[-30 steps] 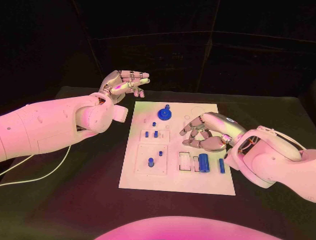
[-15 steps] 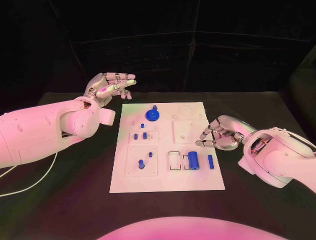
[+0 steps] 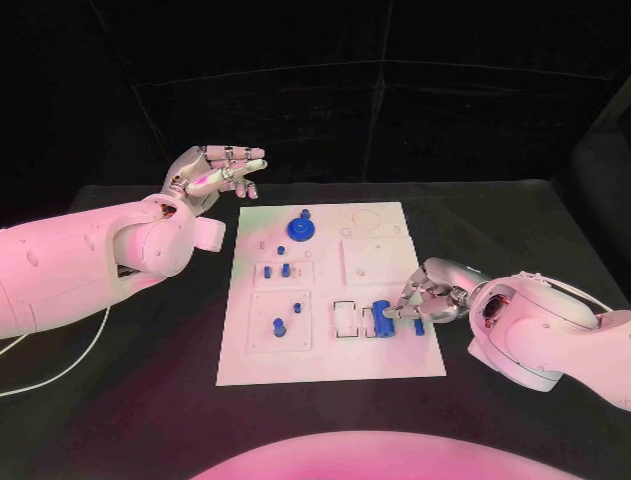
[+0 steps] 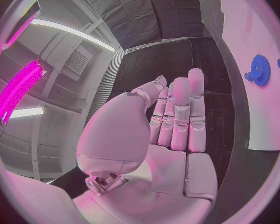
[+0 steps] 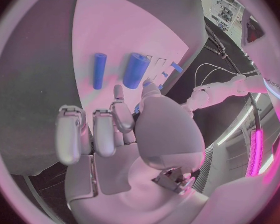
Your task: Assemble the parts on the task board
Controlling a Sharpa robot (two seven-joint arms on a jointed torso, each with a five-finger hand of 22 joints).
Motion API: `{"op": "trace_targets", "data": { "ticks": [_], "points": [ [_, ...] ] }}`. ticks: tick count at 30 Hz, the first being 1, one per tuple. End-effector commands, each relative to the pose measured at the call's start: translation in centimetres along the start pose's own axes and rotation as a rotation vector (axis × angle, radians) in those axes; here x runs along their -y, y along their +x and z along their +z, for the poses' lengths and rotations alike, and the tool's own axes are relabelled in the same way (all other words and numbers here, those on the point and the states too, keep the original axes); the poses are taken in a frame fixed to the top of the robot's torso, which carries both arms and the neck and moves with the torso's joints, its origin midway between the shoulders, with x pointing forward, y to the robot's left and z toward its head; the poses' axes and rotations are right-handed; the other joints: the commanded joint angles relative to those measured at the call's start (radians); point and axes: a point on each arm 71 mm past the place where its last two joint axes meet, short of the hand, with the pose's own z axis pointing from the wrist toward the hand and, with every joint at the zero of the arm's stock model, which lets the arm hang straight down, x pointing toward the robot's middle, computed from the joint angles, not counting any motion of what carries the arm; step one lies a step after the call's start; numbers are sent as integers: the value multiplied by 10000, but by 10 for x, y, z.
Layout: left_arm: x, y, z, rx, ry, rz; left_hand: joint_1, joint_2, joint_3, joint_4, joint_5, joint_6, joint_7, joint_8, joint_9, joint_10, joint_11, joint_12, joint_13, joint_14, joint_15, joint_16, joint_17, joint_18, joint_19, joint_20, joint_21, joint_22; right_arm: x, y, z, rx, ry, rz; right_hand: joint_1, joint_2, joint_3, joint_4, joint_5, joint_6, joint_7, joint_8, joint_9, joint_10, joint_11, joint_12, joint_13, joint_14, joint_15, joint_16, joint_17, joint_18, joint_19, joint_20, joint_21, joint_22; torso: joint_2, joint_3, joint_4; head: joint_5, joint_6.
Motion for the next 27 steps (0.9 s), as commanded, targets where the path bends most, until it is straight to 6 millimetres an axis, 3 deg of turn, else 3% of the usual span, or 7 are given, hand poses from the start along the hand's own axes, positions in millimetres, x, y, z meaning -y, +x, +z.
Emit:
{"op": "trace_targets", "data": {
  "ticks": [1,6,13,24,27],
  "points": [
    [1,1,0,-110,63,-89,35,57,-56,6,50,-35,57,51,-13,-55,2,36,9,-45,4,-19,-16,139,9,0,-44,-16,-1,5,0,-261,266,-447,-192,34,-137,3,-47,-108,4,93,75,75,7,115,116,534,35,57,37,-164,134,29,47,1258,7,-6,4,3,-20],
    [0,1,0,-108,54,-89,35,57,-56,6,50,-35,57,51,-13,-55,2,36,9,-45,4,-19,-16,139,9,0,-44,-16,-4,10,1,-387,297,-495,-480,52,-326,9,-50,-78,-44,335,305,147,-31,288,346,546,10,98,125,-172,154,15,70,1298,0,-15,-4,-55,-33],
    [0,1,0,-120,48,-96,21,58,-69,15,50,-36,59,54,-13,-59,4,42,9,-45,5,-18,-18,138,10,2,-49,-20,-7,14,6,-371,317,-656,-477,43,-348,-6,-37,-110,-50,390,372,161,-37,327,403,550,5,109,152,-176,164,9,79,1314,7,-11,7,-40,-32],
    [0,1,0,-129,51,-75,19,58,-70,16,50,-36,59,54,-13,-59,5,43,9,-45,6,-18,-19,138,10,2,-49,-20,-11,23,13,-554,356,-851,283,135,-362,-117,23,-391,-45,696,796,146,-38,321,548,551,2,124,197,-179,163,4,85,1334,6,-16,4,-9,-41],
    [0,1,0,-130,52,-74,6,60,-83,24,50,-38,59,56,-13,-64,6,49,8,-46,7,-17,-21,138,11,4,-54,-24,-12,23,13,-519,367,-866,613,182,-331,-263,294,-448,-43,767,894,153,-37,334,594,549,0,123,198,-179,165,0,87,1341,1,-23,6,17,-57]
  ]
}}
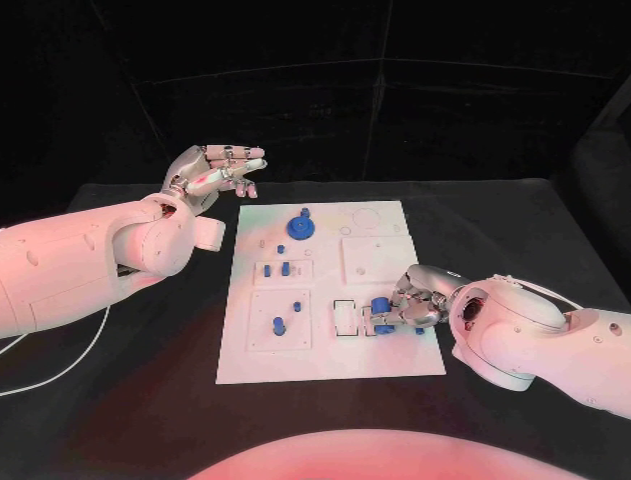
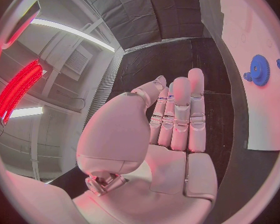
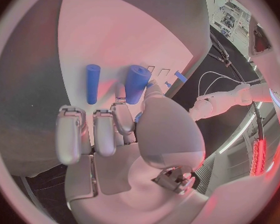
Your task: Assemble the parts on the task board
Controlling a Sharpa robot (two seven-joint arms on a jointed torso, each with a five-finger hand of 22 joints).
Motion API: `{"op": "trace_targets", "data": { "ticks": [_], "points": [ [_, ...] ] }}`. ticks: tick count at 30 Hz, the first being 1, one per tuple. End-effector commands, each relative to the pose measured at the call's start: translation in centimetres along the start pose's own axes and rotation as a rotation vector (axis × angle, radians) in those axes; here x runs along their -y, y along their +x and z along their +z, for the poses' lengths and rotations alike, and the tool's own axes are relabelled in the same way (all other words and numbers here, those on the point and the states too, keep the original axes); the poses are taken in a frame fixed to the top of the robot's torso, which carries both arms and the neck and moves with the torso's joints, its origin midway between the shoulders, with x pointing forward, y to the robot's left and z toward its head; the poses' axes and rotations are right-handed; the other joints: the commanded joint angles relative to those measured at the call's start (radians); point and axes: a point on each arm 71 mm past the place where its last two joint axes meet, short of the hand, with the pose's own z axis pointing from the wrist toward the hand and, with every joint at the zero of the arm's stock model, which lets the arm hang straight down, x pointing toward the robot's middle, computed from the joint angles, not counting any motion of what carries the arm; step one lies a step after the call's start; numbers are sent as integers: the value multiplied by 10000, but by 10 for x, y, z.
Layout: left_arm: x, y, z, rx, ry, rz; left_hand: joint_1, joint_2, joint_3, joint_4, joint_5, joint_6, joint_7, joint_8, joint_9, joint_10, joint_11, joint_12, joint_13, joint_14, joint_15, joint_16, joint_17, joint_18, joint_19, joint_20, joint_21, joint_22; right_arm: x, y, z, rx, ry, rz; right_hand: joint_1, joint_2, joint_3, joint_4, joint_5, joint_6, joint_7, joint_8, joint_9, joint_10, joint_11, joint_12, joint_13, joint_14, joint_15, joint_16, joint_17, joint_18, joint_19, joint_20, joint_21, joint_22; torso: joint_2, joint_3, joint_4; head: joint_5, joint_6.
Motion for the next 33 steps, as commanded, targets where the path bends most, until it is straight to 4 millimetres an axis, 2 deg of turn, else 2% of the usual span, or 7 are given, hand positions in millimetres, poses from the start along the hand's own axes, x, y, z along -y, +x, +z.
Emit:
{"op": "trace_targets", "data": {
  "ticks": [1,3,8,12,19,24,33],
  "points": [
    [1,1,0,-117,77,-61,6,60,-51,-7,50,-38,59,56,-13,-64,6,49,9,-47,7,-17,-12,138,11,3,-55,-12,2,6,1,-156,170,-241,597,94,100,-330,614,-99,-12,69,100,54,1,70,70,550,-9,35,18,-180,129,-45,49,1345,-9,-9,-1,43,-29],
    [1,1,0,-114,78,-59,6,60,-51,-7,50,-38,59,56,-13,-64,6,49,9,-47,7,-17,-12,138,11,3,-55,-12,3,5,0,-60,190,-187,1096,181,221,-612,1501,-124,-10,137,190,88,-11,137,160,554,-23,46,45,-186,142,-61,61,1367,-15,-6,2,65,-34],
    [1,1,0,-102,77,-52,6,60,-51,-7,50,-38,59,56,-13,-64,6,49,9,-47,7,-17,-12,138,11,3,-55,-12,5,3,-2,207,148,171,1322,354,236,-733,2347,-166,-20,202,313,117,-29,164,241,562,-26,63,88,-198,172,-62,88,1413,-38,-6,-11,85,-4],
    [1,1,0,-106,74,-54,6,60,-51,-7,50,-38,59,56,-13,-64,6,49,9,-47,7,-17,-12,138,11,3,-55,-12,7,0,-6,421,3,1073,1675,536,417,-875,3444,-156,-65,220,385,153,-78,235,354,582,-68,112,195,-212,213,-96,126,1474,-15,-2,-8,85,13],
    [1,1,0,-142,33,-74,-16,63,-71,8,50,-43,61,57,-13,-73,8,57,7,-48,10,-15,-16,137,13,6,-63,-18,6,-1,-16,467,-226,2180,1585,584,433,-785,3717,-139,-65,209,414,191,-77,285,420,587,-67,123,219,-216,222,-101,135,1489,-11,-17,6,53,76],
    [0,2,1,-177,14,-92,-16,63,-71,8,50,-43,61,57,-13,-73,8,57,7,-48,10,-15,-16,137,13,6,-63,-18,1,-2,-19,569,-477,2671,1482,546,411,-683,4045,-113,-84,193,434,220,-91,316,468,589,-74,130,236,-222,238,-103,149,1513,6,-7,-6,101,79],
    [0,2,1,-197,3,-102,-14,64,-74,6,51,-46,59,57,-14,-78,6,59,7,-49,10,-15,-18,138,14,6,-65,-20,-12,1,-17,495,-952,3063,1401,570,413,-574,3956,25,-132,194,456,307,-127,428,572,596,-100,149,281,-229,260,-121,170,1545,13,-12,7,136,51]
  ]
}}
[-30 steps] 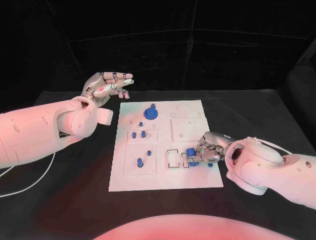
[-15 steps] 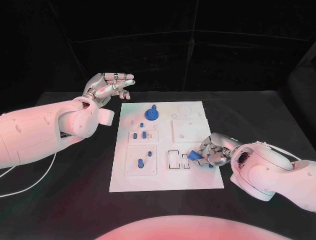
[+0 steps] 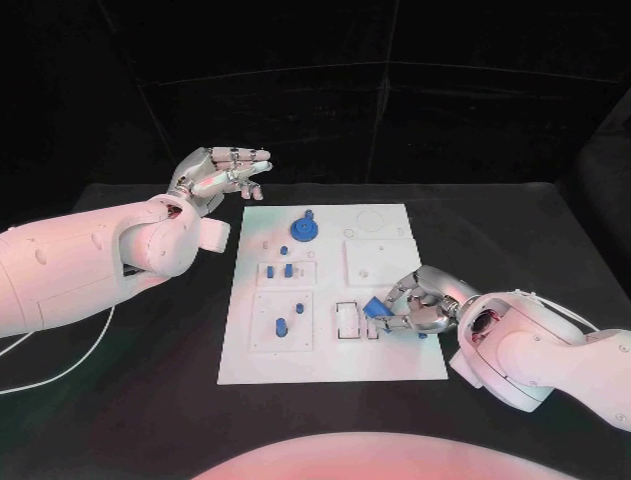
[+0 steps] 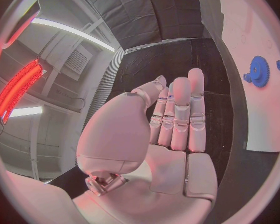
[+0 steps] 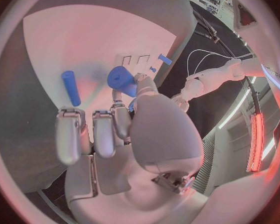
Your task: Assemble the parts on the task board
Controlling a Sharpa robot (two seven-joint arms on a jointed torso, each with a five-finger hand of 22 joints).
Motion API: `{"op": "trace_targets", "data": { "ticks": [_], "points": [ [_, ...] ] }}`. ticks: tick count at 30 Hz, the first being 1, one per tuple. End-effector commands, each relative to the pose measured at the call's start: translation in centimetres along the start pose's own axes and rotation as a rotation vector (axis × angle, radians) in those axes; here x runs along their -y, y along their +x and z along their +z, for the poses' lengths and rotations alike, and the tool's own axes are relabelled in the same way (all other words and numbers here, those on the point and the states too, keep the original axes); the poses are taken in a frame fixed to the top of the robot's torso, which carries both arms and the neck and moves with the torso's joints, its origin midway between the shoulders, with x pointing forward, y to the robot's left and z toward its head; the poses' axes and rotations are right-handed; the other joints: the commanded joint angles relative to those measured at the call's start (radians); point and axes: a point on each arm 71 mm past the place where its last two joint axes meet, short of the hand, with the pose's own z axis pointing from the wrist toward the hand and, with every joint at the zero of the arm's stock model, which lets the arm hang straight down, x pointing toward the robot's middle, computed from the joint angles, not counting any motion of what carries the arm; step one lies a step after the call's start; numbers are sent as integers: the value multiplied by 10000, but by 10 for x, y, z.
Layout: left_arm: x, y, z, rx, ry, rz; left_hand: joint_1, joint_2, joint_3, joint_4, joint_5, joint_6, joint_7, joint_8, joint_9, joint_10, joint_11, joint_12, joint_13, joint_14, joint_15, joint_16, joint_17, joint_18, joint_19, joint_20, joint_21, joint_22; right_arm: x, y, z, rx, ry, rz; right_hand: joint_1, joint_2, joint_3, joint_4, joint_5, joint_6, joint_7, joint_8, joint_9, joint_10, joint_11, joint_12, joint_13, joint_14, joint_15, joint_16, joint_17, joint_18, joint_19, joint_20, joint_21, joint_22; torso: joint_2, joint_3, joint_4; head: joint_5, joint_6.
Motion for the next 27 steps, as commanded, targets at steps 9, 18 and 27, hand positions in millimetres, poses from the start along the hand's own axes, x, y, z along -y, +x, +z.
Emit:
{"op": "trace_targets", "data": {
  "ticks": [9,18,27],
  "points": [
    [1,3,1,-168,33,-87,-14,64,-77,9,51,-10,23,57,-14,-78,6,59,7,-48,10,-15,-10,137,13,6,-65,-11,-17,14,13,-568,-293,278,-181,240,-4,424,-797,918,-450,317,421,182,-237,22,342,572,-261,34,110,-75,239,-234,69,1568,5,-13,30,46,-44],
    [1,3,1,-175,32,-91,-14,64,-77,9,51,-10,23,57,-14,-78,6,59,7,-48,10,-15,-10,137,13,6,-65,-11,-21,21,19,-987,-63,-112,-508,340,-160,719,-1132,1254,-615,512,623,299,-374,84,428,595,-382,77,230,-92,286,-357,105,1631,-1,-8,-12,105,-83],
    [1,3,1,-184,26,-96,-14,64,-77,9,51,-10,23,57,-14,-78,6,59,7,-48,10,-15,-10,137,13,6,-65,-11,-23,22,22,-751,103,-174,-773,396,-338,773,-1746,1269,-626,555,739,315,-387,27,419,592,-402,66,228,-93,284,-395,98,1629,6,-5,17,115,-108]
  ]
}}
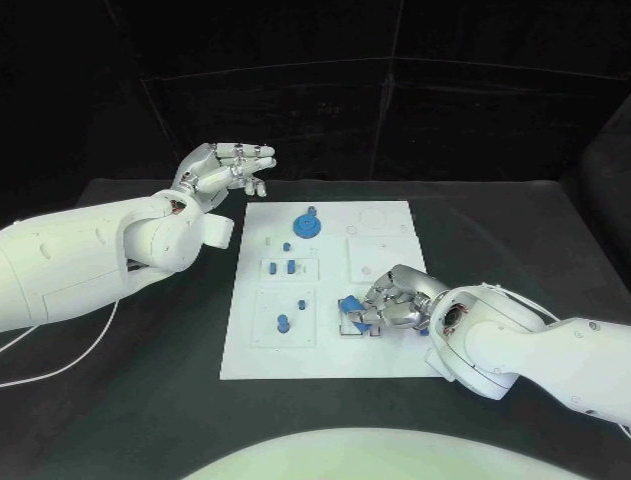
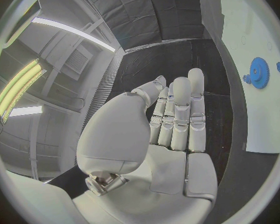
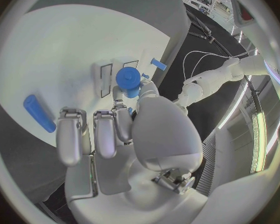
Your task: Assemble the parts on the task board
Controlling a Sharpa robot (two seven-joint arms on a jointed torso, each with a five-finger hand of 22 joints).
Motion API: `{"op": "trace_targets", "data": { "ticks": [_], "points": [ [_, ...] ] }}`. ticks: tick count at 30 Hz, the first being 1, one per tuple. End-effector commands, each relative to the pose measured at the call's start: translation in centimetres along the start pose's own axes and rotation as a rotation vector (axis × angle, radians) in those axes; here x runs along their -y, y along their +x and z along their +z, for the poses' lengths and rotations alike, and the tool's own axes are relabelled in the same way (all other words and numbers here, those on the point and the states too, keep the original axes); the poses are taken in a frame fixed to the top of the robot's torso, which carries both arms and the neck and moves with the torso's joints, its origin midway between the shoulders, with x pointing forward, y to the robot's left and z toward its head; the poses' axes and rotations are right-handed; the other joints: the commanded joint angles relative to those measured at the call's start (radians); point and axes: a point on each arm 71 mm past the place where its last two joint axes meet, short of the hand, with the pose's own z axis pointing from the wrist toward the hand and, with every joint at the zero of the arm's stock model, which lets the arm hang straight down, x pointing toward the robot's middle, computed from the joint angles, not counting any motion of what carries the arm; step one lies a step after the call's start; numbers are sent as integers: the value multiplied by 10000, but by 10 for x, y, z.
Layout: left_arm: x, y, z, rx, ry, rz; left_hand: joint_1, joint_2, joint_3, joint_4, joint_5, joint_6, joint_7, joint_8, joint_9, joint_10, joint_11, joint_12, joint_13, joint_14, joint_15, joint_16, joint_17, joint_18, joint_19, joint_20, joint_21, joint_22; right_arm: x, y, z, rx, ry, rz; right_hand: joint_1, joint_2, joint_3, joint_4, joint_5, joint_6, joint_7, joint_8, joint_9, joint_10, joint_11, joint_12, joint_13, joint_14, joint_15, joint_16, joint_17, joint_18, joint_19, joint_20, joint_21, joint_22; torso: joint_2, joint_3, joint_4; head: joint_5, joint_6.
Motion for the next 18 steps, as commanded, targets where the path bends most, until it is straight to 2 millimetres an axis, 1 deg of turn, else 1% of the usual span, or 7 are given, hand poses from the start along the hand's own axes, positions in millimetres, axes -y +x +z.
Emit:
{"op": "trace_targets", "data": {
  "ticks": [1,4,6,8,10,14,18],
  "points": [
    [1,2,0,-126,49,-65,-14,64,-51,-17,51,-9,23,57,-14,-78,6,59,6,-49,10,-15,-12,138,13,6,-66,-13,1,1,0,-24,212,-186,-241,9,-132,13,-542,1122,-772,141,770,168,-148,-38,354,580,-62,20,233,-93,282,-72,49,1627,5,3,16,19,-15],
    [1,1,0,-122,46,-63,-14,64,-51,-17,51,-9,23,57,-14,-78,6,59,6,-49,10,-15,-12,138,13,6,-66,-13,0,1,1,-21,210,-208,-660,118,-401,11,-1889,1151,-762,189,875,198,-136,-25,393,585,-53,24,258,-94,286,-65,48,1633,-5,7,4,40,-25],
    [1,1,0,-125,43,-64,-14,64,-51,-17,51,-9,23,57,-14,-78,6,59,6,-49,10,-15,-12,138,13,6,-66,-13,-1,1,1,10,202,-224,-867,176,-554,17,-2583,1152,-766,212,934,209,-136,-21,415,588,-53,27,273,-96,293,-62,53,1644,-3,10,1,45,-27],
    [1,1,0,-123,41,-63,-14,64,-51,-17,51,-9,23,57,-14,-78,6,59,6,-49,10,-15,-12,138,13,6,-66,-13,-1,1,1,62,191,-251,-1048,212,-689,23,-3096,1149,-769,230,983,216,-138,-24,429,588,-55,25,277,-97,296,-61,54,1649,-3,12,-6,49,-27],
    [1,1,1,-116,39,-59,-14,64,-51,-17,51,-9,23,57,-14,-78,6,59,6,-49,10,-15,-12,138,13,6,-66,-13,-1,1,2,179,189,-316,-1198,221,-809,34,-3359,1139,-770,242,1025,211,-137,-52,423,587,-56,19,273,-96,294,-61,50,1647,-8,11,-7,49,-26],
    [1,1,1,-105,38,-52,3,68,-58,-30,52,-19,19,58,-15,-95,3,69,4,-52,8,-12,-18,140,17,7,-76,-22,-1,-1,2,441,207,-468,-1531,191,-1029,48,-3622,1137,-778,272,1099,212,-142,-78,430,591,-58,26,307,-101,308,-62,60,1667,-12,4,5,44,-10],
    [1,1,1,-87,39,-42,3,68,-58,-30,52,-19,19,58,-15,-95,3,69,4,-52,8,-12,-18,140,17,6,-76,-22,-2,-2,2,557,154,-577,-1692,149,-1121,50,-3845,1132,-782,287,1140,211,-145,-103,429,594,-61,30,326,-104,315,-64,64,1677,-6,11,2,52,-7]
  ]
}}
